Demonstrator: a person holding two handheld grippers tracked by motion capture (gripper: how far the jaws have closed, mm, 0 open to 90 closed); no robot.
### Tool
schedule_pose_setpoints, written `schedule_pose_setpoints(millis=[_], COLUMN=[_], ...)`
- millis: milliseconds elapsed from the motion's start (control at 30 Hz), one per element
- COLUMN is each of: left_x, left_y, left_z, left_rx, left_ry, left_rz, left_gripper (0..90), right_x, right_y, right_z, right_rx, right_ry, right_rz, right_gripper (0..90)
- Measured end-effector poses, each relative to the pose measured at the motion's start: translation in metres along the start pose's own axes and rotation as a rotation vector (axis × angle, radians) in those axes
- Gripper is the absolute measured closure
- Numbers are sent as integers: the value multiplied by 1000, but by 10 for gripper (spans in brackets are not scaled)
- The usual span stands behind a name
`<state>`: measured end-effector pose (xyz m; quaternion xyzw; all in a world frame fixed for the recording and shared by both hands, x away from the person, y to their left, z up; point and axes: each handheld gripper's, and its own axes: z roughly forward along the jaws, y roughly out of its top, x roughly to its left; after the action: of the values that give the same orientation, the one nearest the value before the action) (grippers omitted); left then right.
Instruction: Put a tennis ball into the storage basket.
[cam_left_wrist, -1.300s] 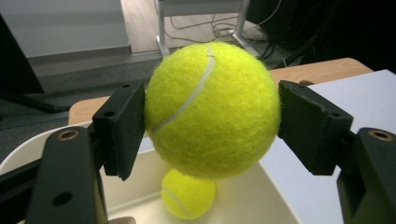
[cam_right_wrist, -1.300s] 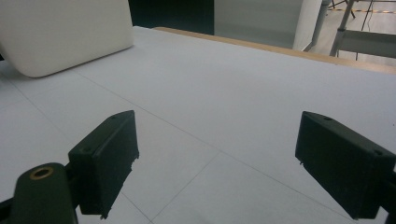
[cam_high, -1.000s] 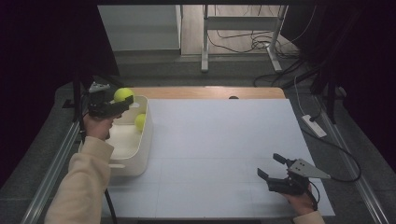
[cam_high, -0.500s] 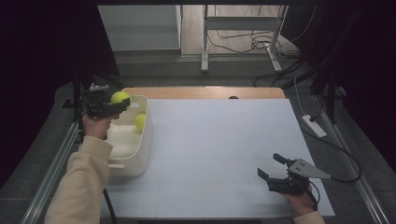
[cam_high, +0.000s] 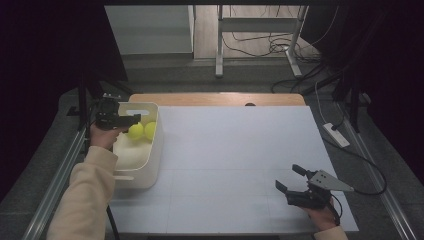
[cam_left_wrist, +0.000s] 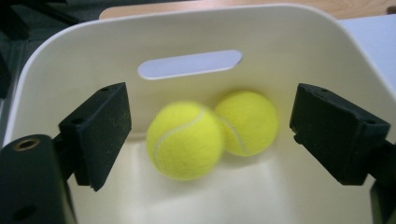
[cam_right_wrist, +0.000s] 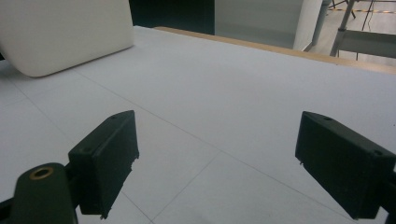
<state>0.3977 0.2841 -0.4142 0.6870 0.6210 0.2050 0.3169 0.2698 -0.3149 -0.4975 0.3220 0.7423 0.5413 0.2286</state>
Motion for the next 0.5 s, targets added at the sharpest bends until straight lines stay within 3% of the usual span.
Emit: schedule_pose_setpoints(millis=[500], left_x=[-23], left_y=[-3], left_z=[-24], left_rx=[-142], left_ry=[-144], left_rz=[88], left_gripper=[119], right_x=[-2], right_y=[-1], right_z=[-1], right_rx=[-3], right_ry=[-1], right_rz=[10], right_gripper=[131])
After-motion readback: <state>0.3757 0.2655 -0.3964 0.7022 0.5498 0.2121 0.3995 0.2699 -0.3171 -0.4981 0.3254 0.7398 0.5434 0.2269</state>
